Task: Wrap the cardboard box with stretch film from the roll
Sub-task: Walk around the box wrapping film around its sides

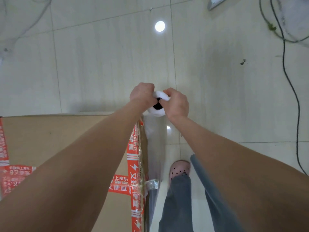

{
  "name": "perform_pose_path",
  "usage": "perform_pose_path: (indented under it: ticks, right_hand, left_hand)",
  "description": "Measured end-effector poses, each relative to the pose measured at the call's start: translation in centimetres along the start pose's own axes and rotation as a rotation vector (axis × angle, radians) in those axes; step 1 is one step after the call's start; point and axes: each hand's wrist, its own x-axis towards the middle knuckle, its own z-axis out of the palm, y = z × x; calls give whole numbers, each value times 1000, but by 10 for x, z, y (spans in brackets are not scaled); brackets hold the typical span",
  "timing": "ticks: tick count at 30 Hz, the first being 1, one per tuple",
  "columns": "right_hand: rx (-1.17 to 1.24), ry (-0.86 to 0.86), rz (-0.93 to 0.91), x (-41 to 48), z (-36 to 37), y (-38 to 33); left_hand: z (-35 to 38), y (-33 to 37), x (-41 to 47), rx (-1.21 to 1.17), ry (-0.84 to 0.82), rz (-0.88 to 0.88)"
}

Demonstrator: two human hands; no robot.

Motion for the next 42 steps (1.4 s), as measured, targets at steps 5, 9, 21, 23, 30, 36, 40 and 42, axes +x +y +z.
perform_pose_path:
  ticks: [5, 9, 21, 23, 30, 36, 40, 42]
  right_hand:
    - [50, -134, 148, 6, 3, -6]
    - [78, -192, 173, 15, 3, -16]
    - [-57, -297, 252, 33, 4, -46]
    - [-118, -306, 223, 38, 9, -53]
    - [-391, -256, 55, 53, 17, -85]
    - [-294, -267, 31, 61, 33, -101]
    - [-212, -319, 244, 65, 40, -105]
    - [-242, -292, 206, 69, 43, -108]
  left_hand:
    - [-8, -22, 6, -127, 52, -137]
    - [-7, -21, 7, -126, 8, -142]
    - [-21, -7, 15, 222, 2, 251]
    - [-23, -13, 21, 205, 8, 232]
    - [-37, -41, 36, 14, -21, 25]
    - [-42, -74, 38, -287, 24, -245]
    - [-39, -85, 40, -421, 13, -357]
    - [-39, -87, 44, -424, -1, -364]
